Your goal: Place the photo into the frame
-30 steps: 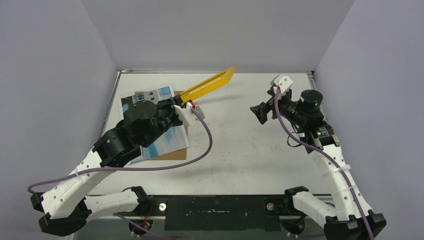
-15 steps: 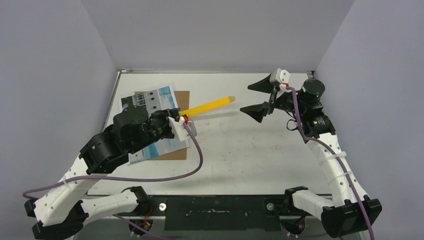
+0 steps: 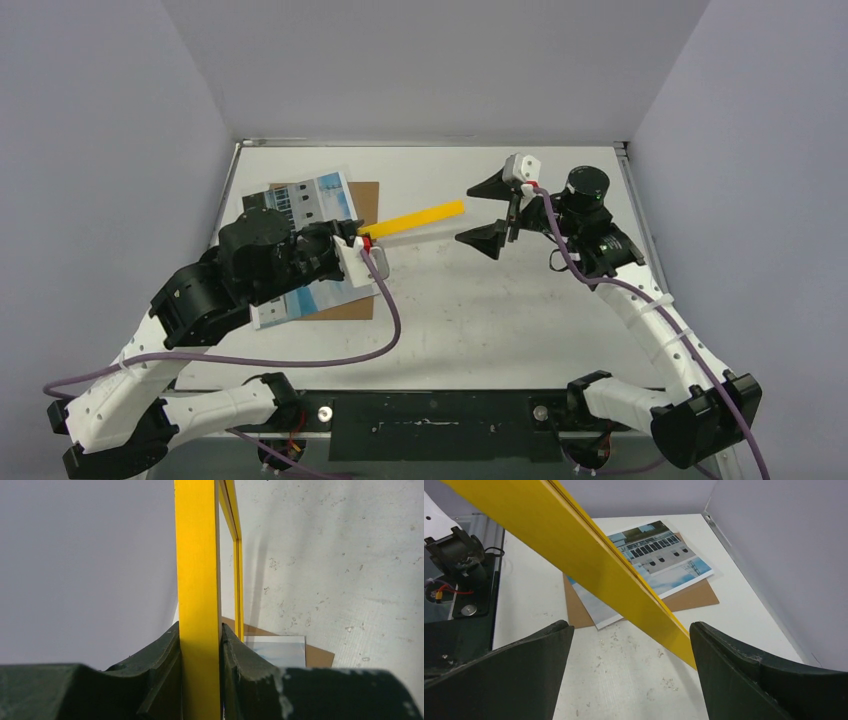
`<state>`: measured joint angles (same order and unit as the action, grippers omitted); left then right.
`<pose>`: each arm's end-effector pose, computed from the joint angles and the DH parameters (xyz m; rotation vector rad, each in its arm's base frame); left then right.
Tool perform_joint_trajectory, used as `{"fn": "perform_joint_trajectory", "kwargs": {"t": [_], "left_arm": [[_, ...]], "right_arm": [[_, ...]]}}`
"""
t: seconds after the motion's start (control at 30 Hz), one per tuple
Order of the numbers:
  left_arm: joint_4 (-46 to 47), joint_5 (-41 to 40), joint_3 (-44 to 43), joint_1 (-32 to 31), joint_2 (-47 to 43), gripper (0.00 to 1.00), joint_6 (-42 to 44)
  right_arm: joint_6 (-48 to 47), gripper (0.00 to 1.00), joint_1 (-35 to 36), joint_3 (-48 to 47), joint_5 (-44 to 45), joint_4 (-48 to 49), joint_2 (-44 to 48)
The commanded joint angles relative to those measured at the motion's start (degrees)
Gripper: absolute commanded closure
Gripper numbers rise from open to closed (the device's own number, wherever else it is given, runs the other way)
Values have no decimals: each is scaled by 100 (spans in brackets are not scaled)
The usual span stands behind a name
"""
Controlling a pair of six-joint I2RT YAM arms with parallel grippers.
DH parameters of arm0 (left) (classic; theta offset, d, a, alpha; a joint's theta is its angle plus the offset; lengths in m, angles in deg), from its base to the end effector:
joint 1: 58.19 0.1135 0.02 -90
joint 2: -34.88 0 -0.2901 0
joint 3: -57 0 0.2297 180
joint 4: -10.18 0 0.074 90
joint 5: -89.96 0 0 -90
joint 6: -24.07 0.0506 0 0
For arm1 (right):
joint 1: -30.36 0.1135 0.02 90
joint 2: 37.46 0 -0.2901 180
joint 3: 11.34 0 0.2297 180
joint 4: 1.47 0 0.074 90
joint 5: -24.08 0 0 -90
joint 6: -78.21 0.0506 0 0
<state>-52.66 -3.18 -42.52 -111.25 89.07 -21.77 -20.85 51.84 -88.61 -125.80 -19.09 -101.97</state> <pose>0.0806 -0.1026 0.4746 1.3824 1.2686 -0.0554 0.1870 0.1206 0.4177 -1.1723 1.2505 1.0180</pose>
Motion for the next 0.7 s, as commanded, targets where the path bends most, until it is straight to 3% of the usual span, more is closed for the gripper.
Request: {"fn": "perform_joint_trajectory", "kwargs": {"t": [0.0, 0.33, 0.67], "left_arm": [[432, 313, -357, -1, -181, 100, 228], [417, 511, -422, 6, -204, 100, 226], [877, 607, -267, 12, -231, 100, 100]], "right_arm": [[-440, 10, -13, -291, 238, -115, 28], [-436, 14, 67, -300, -63, -113, -190], [-6, 41, 542, 212, -200, 204, -186]]}}
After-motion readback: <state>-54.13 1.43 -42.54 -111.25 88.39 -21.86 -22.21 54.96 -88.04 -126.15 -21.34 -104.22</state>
